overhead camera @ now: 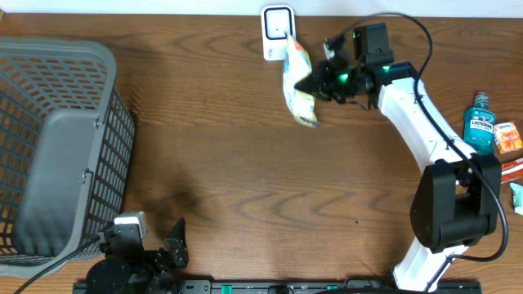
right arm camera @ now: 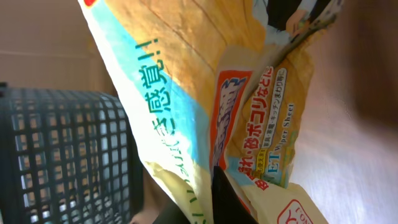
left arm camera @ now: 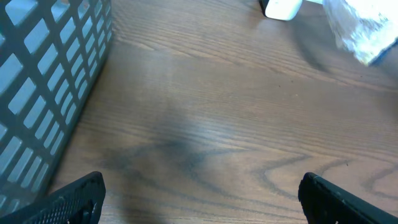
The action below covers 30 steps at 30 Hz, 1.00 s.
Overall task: Scan the item barcode
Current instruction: 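Hold the wiper-sheet bag up against the white scanner face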
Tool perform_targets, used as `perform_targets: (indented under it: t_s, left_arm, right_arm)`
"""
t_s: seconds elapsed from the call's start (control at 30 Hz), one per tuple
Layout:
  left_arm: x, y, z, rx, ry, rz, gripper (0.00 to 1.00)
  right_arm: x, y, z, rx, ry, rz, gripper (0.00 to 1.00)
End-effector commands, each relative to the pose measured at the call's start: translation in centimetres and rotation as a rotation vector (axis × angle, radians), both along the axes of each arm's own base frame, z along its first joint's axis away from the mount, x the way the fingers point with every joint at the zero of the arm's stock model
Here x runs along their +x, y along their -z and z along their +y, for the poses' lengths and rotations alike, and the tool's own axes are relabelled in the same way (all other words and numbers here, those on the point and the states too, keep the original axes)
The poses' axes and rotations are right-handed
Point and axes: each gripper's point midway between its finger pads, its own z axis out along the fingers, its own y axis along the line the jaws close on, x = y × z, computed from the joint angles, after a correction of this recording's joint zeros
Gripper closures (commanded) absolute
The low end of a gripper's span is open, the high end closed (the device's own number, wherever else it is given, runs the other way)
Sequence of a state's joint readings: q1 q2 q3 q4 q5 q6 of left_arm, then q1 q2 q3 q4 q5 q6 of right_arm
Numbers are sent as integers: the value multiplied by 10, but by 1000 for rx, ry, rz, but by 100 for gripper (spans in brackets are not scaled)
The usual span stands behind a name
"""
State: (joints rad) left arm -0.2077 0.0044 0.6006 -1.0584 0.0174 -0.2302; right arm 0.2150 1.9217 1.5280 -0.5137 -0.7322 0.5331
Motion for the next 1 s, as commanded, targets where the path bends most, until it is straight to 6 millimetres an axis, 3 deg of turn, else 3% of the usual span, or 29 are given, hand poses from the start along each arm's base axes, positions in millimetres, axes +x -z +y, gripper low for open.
perform_targets:
  t_s: [0.0,0.1,0.3,0.37,0.43,0.57,0.73,0.97]
  left_arm:
    - [0,-1,0,14,10,-5,1]
    - [0,-1,0,14,10,-5,1]
    - [0,-1,0,14,10,-5,1]
    - [0,-1,0,14,10,-5,1]
    - [0,-1,0,14,10,-5,1]
    - [0,-1,0,14,10,-5,1]
    - [0,-1,0,14,10,-5,1]
    - [0,-1,0,14,10,-5,1]
  right_arm:
    - [8,-17,18,-16,-42,-142,98]
    - [20,-25,35,-48,-14,-237,99]
    - [3,-41,111,2,-112,-373,99]
    - [7,-37,124,-50,-121,-460,99]
    - [19,-30,123,-141,-94,-548,99]
    - [59,-29,102,-283,27,-699,99]
    - [106,-43,82,-309,94,-814,99]
    - [179,-41,81,-311,148,-878,99]
